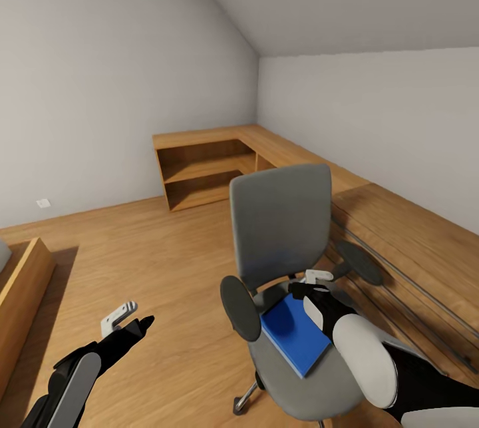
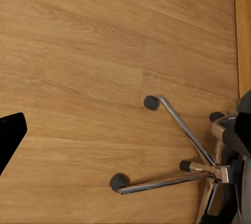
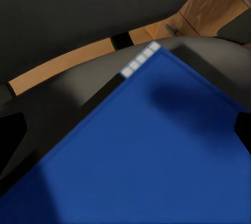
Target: In the bedroom, organize the workspace by keeping the computer under the desk, ensuring the monitor is on the desk, placing the keyboard on the desk next to the monitor, placing the mouse on the desk next to the keyboard, moving the folder from the swivel chair onto the desk next to the mouse, stacking the notebook on top of the folder with the pen on top of the notebook, and positioning the swivel chair next to the desk.
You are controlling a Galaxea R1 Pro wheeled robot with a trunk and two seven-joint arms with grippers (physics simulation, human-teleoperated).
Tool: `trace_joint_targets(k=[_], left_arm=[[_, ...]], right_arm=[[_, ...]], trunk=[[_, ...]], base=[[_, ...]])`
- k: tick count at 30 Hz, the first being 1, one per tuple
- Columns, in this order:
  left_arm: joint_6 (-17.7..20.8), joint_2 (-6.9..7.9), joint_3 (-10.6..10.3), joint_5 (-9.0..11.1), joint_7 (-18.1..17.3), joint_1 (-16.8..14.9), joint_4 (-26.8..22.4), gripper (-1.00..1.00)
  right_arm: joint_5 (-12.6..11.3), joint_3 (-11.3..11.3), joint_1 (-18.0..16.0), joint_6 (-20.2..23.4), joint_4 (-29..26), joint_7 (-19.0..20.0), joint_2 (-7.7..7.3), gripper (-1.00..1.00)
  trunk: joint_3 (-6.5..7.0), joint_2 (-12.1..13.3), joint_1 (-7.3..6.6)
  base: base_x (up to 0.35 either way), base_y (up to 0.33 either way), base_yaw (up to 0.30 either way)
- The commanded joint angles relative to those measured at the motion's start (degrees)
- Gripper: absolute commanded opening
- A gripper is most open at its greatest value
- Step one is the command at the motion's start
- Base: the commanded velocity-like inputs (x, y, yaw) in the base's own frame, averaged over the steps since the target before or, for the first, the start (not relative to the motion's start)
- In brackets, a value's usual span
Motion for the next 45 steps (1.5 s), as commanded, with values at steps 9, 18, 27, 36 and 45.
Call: trace_joint_targets(k=[9, 18, 27, 36, 45], left_arm=[[0.22, 0.0, -0.12, 0.63, 0.47, -0.04, 0.0, 1.0], [0.34, 0.06, -0.13, 0.63, 0.41, -0.04, 0.27, 1.0], [0.35, 0.08, -0.13, 0.54, 0.4, -0.03, 0.53, 1.0], [0.21, 0.04, -0.16, 0.44, 0.4, -0.04, 1.64, 1.0], [0.1, 0.02, -0.37, 0.29, 0.25, -0.04, 2.99, 1.0]], right_arm=[[0.6, -0.36, -0.02, -0.29, -0.12, -0.12, 0.05, 1.0], [0.6, -0.36, -0.02, -1.26, -0.12, -0.04, -0.02, 1.0], [0.6, -0.36, -0.02, -1.74, -0.12, -0.03, -0.04, 1.0], [0.6, -0.36, -0.02, -1.76, -0.12, -0.03, -0.15, 1.0], [0.6, -0.36, -0.02, -1.76, -0.12, -0.03, -0.24, 1.0]], trunk=[[-1.13, -2.45, 1.32], [-1.13, -2.45, 1.32], [-1.13, -2.45, 1.32], [-1.13, -2.45, 1.32], [-1.13, -2.45, 1.32]], base=[[0.0, 0.0, 0.0], [0.0, 0.0, 0.0], [0.0, 0.0, 0.0], [0.055, 0.0, 0.0], [0.15, 0.0, 0.0]])
